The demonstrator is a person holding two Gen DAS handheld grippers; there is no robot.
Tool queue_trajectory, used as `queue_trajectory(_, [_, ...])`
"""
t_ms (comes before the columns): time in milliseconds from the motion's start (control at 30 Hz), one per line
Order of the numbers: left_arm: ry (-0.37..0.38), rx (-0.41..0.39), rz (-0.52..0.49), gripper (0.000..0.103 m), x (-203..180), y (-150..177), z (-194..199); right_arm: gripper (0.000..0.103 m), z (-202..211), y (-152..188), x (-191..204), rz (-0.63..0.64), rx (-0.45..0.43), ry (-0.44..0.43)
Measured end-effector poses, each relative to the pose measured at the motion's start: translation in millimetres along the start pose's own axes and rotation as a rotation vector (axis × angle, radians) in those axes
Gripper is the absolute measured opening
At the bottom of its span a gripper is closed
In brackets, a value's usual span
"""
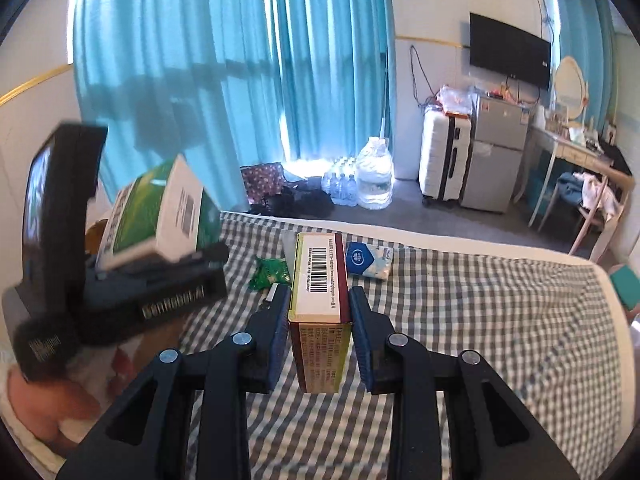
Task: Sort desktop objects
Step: 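Carry the green box and brown box over the cardboard box and open both tools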
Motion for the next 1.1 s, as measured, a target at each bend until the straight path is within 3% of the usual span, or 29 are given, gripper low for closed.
queue_trajectory(200, [-0.014, -0.066, 0.025, 0.093, 35, -31, 52, 0.029, 52, -26, 49, 0.052, -0.073, -0.056])
queue_trajectory(467, [-0.103, -0.101, 0.058, 0.093, 118, -56, 88, 0.029, 78, -48, 136, 0.108, -0.134, -0.214])
queue_trajectory(667, [-0.199, -0.078, 0.060, 0.093, 182, -41, 85, 0.029, 62, -41, 196, 0.184, -0.115, -0.281])
queue_trajectory(800, [-0.234, -0.014, 0.090, 0.093, 224, -18, 69, 0.029, 44, -37, 222, 0.197, -0.089, -0.324])
queue_trajectory(1100, [-0.272, 0.144, 0.112, 0.094, 263, 36, 20, 0.032, -23, -9, 249, 0.163, 0.021, -0.380])
Point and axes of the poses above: each gripper's, at about its wrist camera, not at the fingertips, and z roughly against the way its jaws point, x to its left, y to its underside, the point moved 7 cm from there along -z, roughly the way its jaws point, and after that the axes turned 10 degrees about -x, right-handed, at the moved point
